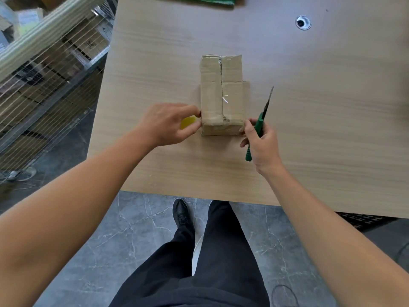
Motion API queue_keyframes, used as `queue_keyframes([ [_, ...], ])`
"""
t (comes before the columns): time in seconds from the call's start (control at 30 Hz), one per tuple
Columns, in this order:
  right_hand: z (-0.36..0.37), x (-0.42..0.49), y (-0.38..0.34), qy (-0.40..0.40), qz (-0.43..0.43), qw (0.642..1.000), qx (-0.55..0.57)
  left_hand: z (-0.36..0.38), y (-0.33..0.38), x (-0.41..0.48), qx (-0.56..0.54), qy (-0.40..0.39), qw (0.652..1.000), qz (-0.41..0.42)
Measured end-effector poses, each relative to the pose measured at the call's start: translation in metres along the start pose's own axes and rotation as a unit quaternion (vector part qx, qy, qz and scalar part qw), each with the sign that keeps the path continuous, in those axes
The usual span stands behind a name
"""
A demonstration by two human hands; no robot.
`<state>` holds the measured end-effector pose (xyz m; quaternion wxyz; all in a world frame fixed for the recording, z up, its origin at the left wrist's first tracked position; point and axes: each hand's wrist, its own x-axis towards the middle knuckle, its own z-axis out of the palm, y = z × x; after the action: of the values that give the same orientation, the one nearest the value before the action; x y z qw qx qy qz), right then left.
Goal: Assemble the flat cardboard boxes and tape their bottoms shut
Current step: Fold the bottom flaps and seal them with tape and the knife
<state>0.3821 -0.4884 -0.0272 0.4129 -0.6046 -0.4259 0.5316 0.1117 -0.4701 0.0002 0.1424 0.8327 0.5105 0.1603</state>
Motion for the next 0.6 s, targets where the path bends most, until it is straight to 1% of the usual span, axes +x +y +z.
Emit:
queue_keyframes([
  [0.1,0.002,0.002,0.000,-0.008,-0.032,0.999,-0.008,0.000,-0.009,0.005,-0.028,-0.004,1.000,0.014],
  [0.17,0.003,0.000,0.001,0.020,-0.059,0.997,-0.037,-0.001,-0.011,0.006,-0.038,0.000,0.999,0.015],
  [0.23,0.003,-0.004,0.002,0.045,-0.087,0.994,-0.042,0.001,-0.008,0.008,-0.033,0.009,0.999,-0.006],
  [0.33,0.002,-0.004,0.006,-0.008,-0.136,0.989,-0.051,0.008,0.003,0.009,-0.004,0.008,0.998,-0.055],
  [0.43,0.003,0.005,0.004,-0.021,-0.126,0.988,-0.083,0.013,0.011,0.011,0.003,0.020,0.995,-0.096],
  [0.53,0.005,0.014,0.002,-0.031,-0.121,0.987,-0.103,0.015,0.014,0.017,0.006,0.030,0.994,-0.101],
  [0.6,0.001,0.021,-0.002,-0.049,-0.105,0.990,-0.080,0.015,0.011,0.022,0.019,0.027,0.995,-0.098],
])
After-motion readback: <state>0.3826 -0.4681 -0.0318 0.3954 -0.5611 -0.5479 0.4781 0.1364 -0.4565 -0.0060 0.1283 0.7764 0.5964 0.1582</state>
